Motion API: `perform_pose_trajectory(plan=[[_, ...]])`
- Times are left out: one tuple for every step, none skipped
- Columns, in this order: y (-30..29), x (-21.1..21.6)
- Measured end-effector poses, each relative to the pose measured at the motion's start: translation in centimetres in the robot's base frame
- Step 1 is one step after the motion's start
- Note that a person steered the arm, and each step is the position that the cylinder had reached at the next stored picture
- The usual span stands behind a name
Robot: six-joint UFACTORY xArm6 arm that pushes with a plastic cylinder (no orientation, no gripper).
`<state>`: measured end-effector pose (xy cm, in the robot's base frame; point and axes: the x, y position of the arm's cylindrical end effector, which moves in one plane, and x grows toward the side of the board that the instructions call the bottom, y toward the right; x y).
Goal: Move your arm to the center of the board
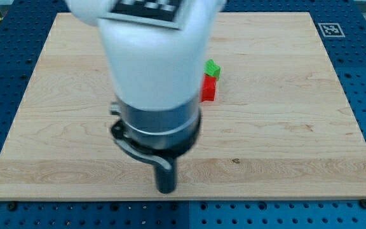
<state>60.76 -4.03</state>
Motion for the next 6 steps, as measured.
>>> perform_pose_trajectory(plan=[[-1.1, -4.6], [-0.9, -9.1], [-0.8, -11.9], [0.3, -12.0], [0.9, -12.0], [1.2, -12.0]])
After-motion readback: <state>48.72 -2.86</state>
